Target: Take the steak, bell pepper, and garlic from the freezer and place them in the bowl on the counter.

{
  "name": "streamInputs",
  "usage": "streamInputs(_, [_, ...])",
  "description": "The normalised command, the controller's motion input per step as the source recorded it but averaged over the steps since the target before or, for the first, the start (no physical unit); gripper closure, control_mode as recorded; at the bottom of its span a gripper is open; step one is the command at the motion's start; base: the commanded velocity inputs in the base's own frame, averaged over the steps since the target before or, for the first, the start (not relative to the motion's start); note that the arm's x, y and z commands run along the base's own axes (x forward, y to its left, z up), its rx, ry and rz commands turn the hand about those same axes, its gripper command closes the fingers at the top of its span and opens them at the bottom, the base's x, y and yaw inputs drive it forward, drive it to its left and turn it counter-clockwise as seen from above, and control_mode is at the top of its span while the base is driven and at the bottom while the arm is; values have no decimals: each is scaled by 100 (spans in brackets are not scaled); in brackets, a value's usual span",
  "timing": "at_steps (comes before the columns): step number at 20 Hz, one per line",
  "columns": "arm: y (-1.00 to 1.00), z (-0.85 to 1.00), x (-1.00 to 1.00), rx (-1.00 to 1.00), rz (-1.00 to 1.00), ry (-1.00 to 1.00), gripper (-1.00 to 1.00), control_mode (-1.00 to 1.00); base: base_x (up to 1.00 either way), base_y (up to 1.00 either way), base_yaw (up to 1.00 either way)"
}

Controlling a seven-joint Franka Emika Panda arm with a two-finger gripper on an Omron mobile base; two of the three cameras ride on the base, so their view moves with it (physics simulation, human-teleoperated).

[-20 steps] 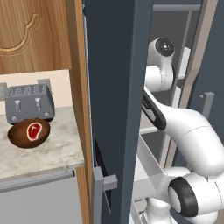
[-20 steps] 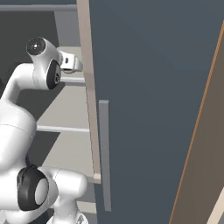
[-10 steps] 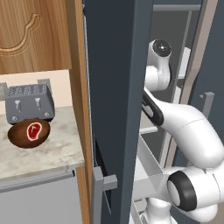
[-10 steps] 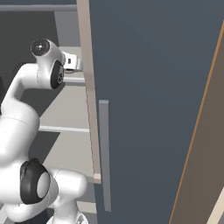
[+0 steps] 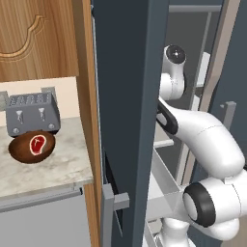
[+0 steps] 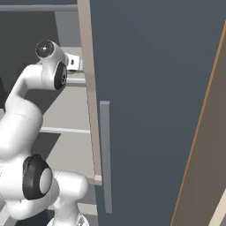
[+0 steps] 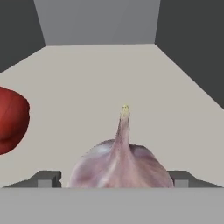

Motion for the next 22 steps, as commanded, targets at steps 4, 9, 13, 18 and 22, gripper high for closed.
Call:
streamInputs(4, [0, -8, 23, 0, 1, 0, 100, -100, 0, 0, 0])
streamInputs(9, [0, -1, -3, 0, 0, 0, 100, -100, 0, 0, 0])
streamInputs(13, [0, 12, -54, 0, 0, 0, 100, -100, 0, 0, 0])
streamInputs(18, [0, 20, -80, 0, 0, 0, 100, -100, 0, 0, 0])
streamInputs(22, [0, 20, -83, 0, 0, 0, 100, -100, 0, 0, 0])
